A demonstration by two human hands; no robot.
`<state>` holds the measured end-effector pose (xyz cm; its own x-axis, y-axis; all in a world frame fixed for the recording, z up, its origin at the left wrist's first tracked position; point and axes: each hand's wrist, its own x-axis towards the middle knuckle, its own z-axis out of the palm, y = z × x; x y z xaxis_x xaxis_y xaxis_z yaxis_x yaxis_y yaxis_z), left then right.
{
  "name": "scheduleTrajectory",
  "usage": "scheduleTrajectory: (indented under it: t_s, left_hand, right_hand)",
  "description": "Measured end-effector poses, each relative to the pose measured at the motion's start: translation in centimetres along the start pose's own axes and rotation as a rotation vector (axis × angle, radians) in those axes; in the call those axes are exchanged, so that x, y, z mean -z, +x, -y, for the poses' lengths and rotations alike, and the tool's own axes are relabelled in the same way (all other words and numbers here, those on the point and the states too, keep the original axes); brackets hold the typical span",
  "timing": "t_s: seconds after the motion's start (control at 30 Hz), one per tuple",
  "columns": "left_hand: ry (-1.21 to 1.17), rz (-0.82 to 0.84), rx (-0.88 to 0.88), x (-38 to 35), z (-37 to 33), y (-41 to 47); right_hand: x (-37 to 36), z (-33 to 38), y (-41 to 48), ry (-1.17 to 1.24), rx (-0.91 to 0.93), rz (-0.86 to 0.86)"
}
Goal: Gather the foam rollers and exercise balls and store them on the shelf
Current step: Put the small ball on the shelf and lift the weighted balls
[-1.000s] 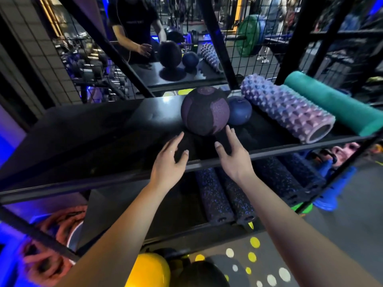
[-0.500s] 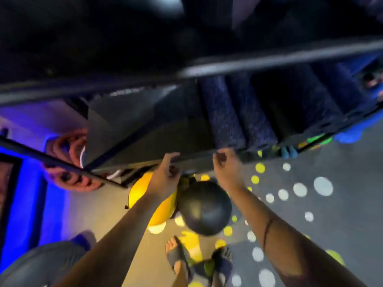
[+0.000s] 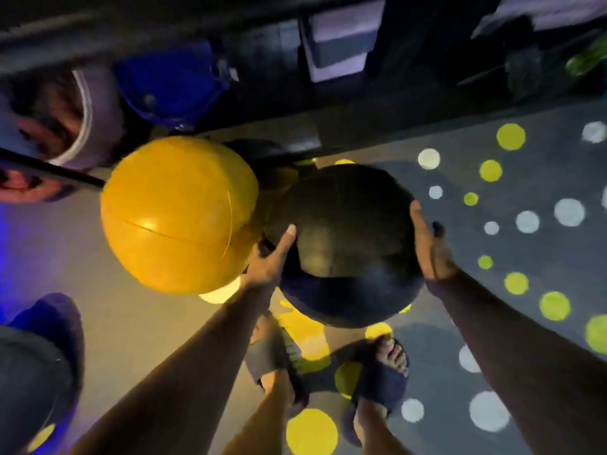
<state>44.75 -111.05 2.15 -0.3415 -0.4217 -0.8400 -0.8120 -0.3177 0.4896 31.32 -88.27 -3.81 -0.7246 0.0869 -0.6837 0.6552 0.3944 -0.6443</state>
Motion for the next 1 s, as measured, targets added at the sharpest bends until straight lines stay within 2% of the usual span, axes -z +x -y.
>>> scheduleTrajectory:
  t_s: [0.07,0.1,0.2,0.27,0.33,0.37,0.4,0.47,0.5,0.53,0.6,0.67,0.73,0.77,0.83,0.87,0.93,1.0]
  left_hand:
    - [-0.123,0.036,0.061,0.0,1.4,1.5]
    - [-0.161,0.045,0.06,0.5,1.3,1.2]
    - [-0.096,0.048,0.066,1.6,1.2,-2.4]
    - [-0.095,0.145,0.098,1.7,-0.3,-7.8]
    - [-0.033,0.275,0.091,1.0,-1.6,-13.6]
    - [0.024,0.271,0.09,0.7,-1.5,-15.7]
    - [0.068,0.175,0.098,0.8,-1.0,-16.9]
    - [-0.001,-0.109,0.188,2.2,-0.6,-17.4]
    - [-0.028,-0.224,0.2,3.2,-0.1,-16.3]
    - [-0.006,-0.255,0.191,4.2,-0.1,-15.3]
    - [0.121,-0.235,0.103,5.1,0.1,-12.5]
    - [0.079,-0.167,0.067,5.0,1.3,-8.2]
    - [-0.018,-0.099,0.128,4.1,3.2,-2.2]
    - [-0.073,-0.051,0.161,3.5,4.5,0.7]
    - [-0.293,0.146,0.202,1.5,6.9,5.8]
    - [-0.434,0.235,0.181,0.6,7.6,7.3]
    - [-0.603,0.236,0.081,-0.2,7.9,8.6]
    - [-0.587,0.165,0.003,0.5,7.7,6.7]
  right_hand:
    - [-0.5,-3.5,2.0,0.247,-0.001,0.058]
    - [-0.2,-4.5,2.7,0.255,-0.028,0.116]
    - [0.2,-3.0,-1.5,0.163,-0.093,0.027]
    - [-0.2,1.7,-8.4,0.08,-0.139,-0.018]
    - [-0.8,5.0,-15.0,-0.099,-0.226,0.088]
    - [-1.0,6.1,-18.0,-0.209,-0.264,0.178]
    - [-0.8,6.5,-19.7,-0.274,-0.293,0.221]
    - [0.7,7.4,-21.0,-0.286,-0.359,0.144]
    - [1.6,7.5,-20.4,-0.268,-0.361,0.039]
    - [2.4,7.2,-19.2,-0.256,-0.329,-0.065]
    - [3.6,6.5,-16.3,-0.268,-0.235,-0.144]
    - [3.3,5.1,-11.7,-0.226,-0.161,-0.113]
    - [2.5,2.5,-4.2,-0.223,-0.136,-0.072]
    - [2.2,0.1,0.6,-0.186,-0.149,-0.043]
    - [2.1,-2.3,5.7,-0.008,-0.259,0.012]
    - [2.1,-3.1,6.2,0.09,-0.303,0.045]
    - [1.5,-3.6,4.9,0.264,-0.269,0.184]
    - [1.5,-4.0,1.4,0.429,-0.203,0.245]
